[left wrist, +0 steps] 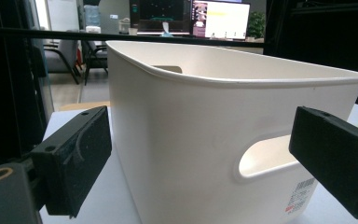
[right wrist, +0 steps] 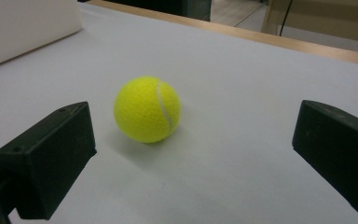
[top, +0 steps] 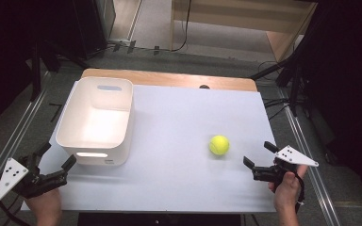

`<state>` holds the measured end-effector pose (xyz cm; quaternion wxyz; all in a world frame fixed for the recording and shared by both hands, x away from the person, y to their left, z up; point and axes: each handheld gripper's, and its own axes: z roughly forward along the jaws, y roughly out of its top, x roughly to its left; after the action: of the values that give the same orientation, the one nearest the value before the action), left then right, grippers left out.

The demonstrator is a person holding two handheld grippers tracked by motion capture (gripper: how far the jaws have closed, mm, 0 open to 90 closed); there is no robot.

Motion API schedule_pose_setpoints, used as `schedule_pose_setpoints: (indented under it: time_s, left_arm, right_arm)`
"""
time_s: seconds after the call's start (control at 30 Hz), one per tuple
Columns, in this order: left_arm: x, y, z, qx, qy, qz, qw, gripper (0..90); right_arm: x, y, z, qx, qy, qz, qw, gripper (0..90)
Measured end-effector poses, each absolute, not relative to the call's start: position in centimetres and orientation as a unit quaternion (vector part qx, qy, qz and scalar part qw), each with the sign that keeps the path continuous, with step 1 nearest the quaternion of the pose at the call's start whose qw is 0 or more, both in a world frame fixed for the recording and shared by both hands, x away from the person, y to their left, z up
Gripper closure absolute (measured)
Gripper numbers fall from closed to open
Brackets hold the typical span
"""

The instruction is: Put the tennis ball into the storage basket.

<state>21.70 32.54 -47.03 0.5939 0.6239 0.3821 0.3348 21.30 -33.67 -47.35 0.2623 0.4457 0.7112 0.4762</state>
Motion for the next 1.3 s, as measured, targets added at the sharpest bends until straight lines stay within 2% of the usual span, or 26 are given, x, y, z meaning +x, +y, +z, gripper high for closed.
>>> schedule_pose_setpoints:
  time_s: [0.87, 1.3]
  left_arm:
    - [21.7, 32.6, -47.0, 0.624, 0.382, 0.334, 0.594, 5.8]
    - [21.7, 32.6, -47.0, 0.623, 0.382, 0.334, 0.595, 5.8]
  right_arm:
    - [23.7, -31.2, -46.3, 0.425, 0.747, 0.458, 0.228, 0.0]
    - [25.1, -29.8, -45.8, 0.421, 0.771, 0.440, 0.186, 0.0]
